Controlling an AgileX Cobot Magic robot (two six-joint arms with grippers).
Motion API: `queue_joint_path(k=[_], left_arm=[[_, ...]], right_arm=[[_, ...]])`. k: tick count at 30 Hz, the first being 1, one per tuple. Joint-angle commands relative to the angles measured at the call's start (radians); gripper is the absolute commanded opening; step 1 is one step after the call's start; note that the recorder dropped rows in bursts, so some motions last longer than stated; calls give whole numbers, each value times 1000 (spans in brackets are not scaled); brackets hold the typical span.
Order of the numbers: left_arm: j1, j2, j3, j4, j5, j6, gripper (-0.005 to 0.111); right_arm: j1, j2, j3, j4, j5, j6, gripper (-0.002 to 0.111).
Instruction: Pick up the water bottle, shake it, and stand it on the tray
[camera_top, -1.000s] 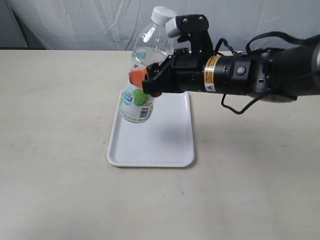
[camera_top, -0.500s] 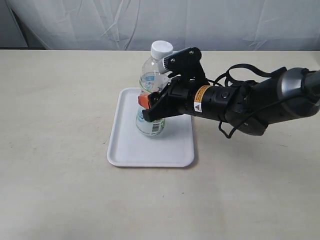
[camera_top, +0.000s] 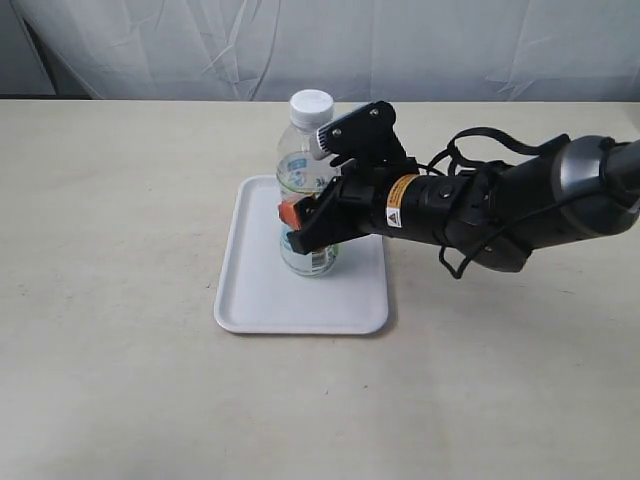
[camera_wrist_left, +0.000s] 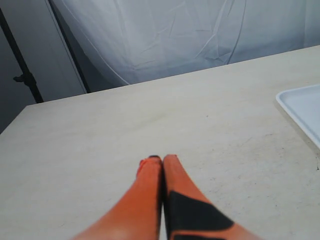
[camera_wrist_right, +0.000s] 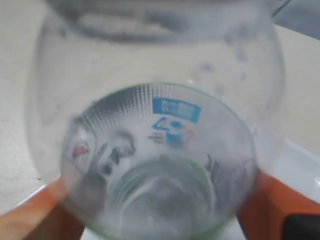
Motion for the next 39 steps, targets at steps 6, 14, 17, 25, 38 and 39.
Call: queue_joint_path(k=[6, 14, 17, 25, 38, 39], left_arm=[[0, -5, 4, -2, -9, -3, 0], [0, -5, 4, -2, -9, -3, 0], [0, -5, 4, -2, -9, -3, 0], [0, -5, 4, -2, -9, -3, 0], [0, -5, 4, -2, -9, -4, 0], [0, -5, 4, -2, -9, -3, 0]], right_arm=[[-2, -9, 0, 14, 138, 40, 76], [29, -66, 0, -24, 264, 89, 76], [63, -88, 0, -24, 323, 89, 76], [142, -134, 0, -13, 588, 89, 44], [197, -661, 213, 171, 990, 99, 12], [197, -714, 225, 183, 1011, 101, 12]])
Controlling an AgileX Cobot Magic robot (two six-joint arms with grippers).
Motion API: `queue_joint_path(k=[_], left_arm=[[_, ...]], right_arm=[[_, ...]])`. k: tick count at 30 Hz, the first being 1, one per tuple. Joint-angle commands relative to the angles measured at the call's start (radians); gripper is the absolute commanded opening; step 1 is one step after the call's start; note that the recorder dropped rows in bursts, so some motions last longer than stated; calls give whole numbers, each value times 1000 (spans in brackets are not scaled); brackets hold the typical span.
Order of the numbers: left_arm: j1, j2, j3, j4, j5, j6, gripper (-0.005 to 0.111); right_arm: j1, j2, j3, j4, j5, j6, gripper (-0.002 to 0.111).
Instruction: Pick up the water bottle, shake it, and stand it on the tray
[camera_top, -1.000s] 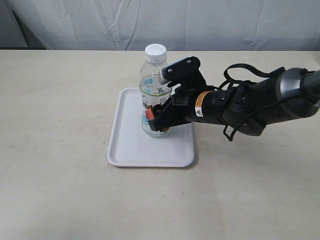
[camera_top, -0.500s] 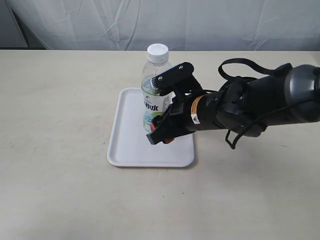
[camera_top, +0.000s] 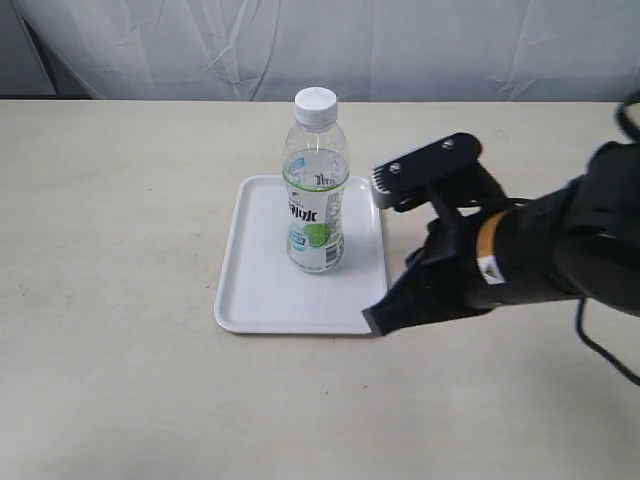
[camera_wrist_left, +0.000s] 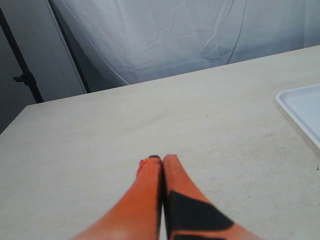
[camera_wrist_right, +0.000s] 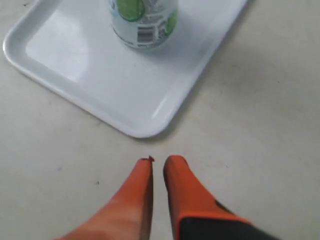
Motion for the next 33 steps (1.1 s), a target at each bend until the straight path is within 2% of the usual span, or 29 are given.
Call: queue_joint_path(k=[1, 5, 8, 13, 18, 26, 33], left_arm=[[0, -5, 4, -2, -9, -3, 0], [0, -5, 4, -2, -9, -3, 0], [0, -5, 4, -2, -9, -3, 0], [0, -5, 4, -2, -9, -3, 0], [0, -5, 4, -2, -9, -3, 0], [0, -5, 4, -2, -9, -3, 0], [0, -5, 4, -2, -9, -3, 0]], right_arm=[[1, -209, 64, 59, 112, 8, 12], [1, -382, 73, 217, 210, 11, 12], [1, -501, 73, 325, 215, 11, 12], [1, -598, 73, 344, 215, 11, 12], [-23, -687, 85, 259, 211, -4, 12], [-367, -1025, 334, 346, -47, -7, 12], [-613, -1230, 484, 342, -85, -84, 12]])
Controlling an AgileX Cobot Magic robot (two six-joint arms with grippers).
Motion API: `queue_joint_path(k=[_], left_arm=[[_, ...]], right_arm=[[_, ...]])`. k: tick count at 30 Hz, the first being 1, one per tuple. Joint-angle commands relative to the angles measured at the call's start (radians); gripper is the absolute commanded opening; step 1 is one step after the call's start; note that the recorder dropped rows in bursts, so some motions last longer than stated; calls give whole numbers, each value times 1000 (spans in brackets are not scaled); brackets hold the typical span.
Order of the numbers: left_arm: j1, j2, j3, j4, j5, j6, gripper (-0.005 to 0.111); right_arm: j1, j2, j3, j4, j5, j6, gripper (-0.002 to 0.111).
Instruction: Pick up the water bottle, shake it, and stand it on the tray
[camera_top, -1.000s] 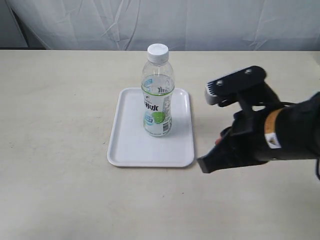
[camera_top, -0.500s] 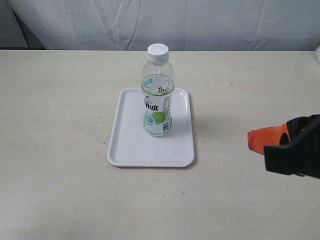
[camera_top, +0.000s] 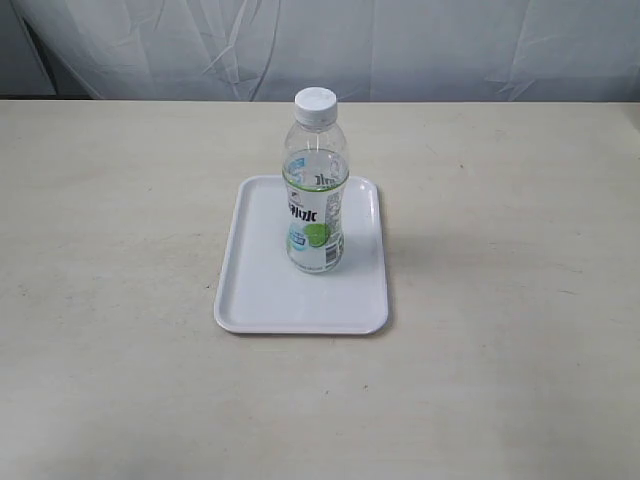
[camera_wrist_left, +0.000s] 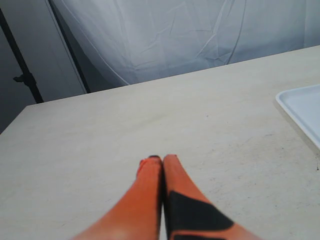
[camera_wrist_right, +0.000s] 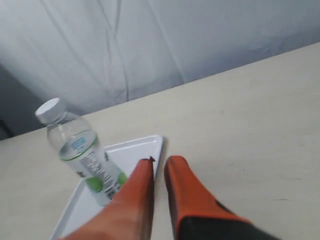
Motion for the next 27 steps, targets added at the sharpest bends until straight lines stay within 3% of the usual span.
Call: queue_joint_path(k=[1, 8, 27], left_arm=[[0, -5, 4, -2, -9, -3, 0], [0, -5, 4, -2, -9, -3, 0], [0, -5, 4, -2, -9, -3, 0]], right_arm=[[-142, -94, 88, 8, -54, -36, 12], [-254, -184, 254, 104, -174, -39, 12], [-261, -184, 279, 164, -106, -37, 12]])
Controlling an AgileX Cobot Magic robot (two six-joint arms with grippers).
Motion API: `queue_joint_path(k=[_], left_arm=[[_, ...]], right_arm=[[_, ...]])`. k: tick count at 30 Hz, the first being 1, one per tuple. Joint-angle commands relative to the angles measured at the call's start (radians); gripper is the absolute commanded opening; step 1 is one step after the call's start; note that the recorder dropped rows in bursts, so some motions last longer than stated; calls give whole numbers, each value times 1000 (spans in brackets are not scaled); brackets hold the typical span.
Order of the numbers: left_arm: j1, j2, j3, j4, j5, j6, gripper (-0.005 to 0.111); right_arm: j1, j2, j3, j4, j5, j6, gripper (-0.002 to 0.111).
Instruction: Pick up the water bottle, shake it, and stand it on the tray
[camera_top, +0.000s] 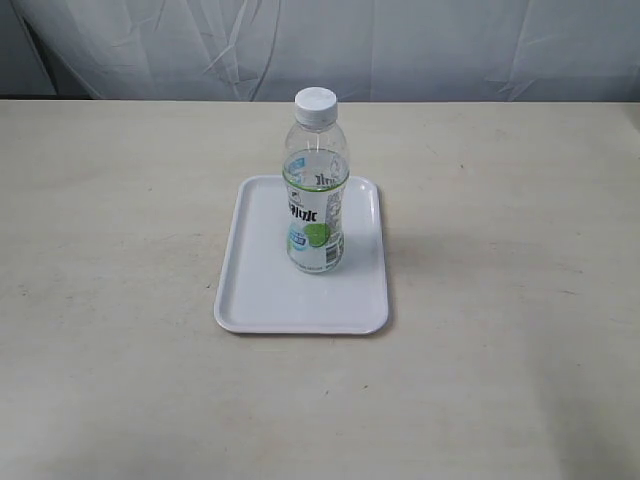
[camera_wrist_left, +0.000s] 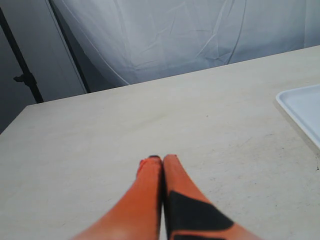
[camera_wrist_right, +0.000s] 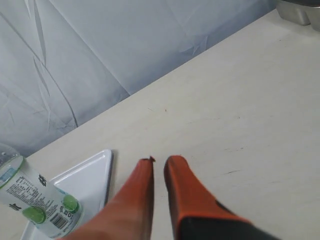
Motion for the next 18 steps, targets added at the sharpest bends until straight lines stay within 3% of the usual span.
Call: queue_joint_path(k=[1, 18], left_arm=[[0, -5, 4, -2, -9, -3, 0], [0, -5, 4, -2, -9, -3, 0]], right_arm=[[-5, -8, 4, -1, -4, -8, 12], [-5, -8, 4, -1, 4, -8, 12]])
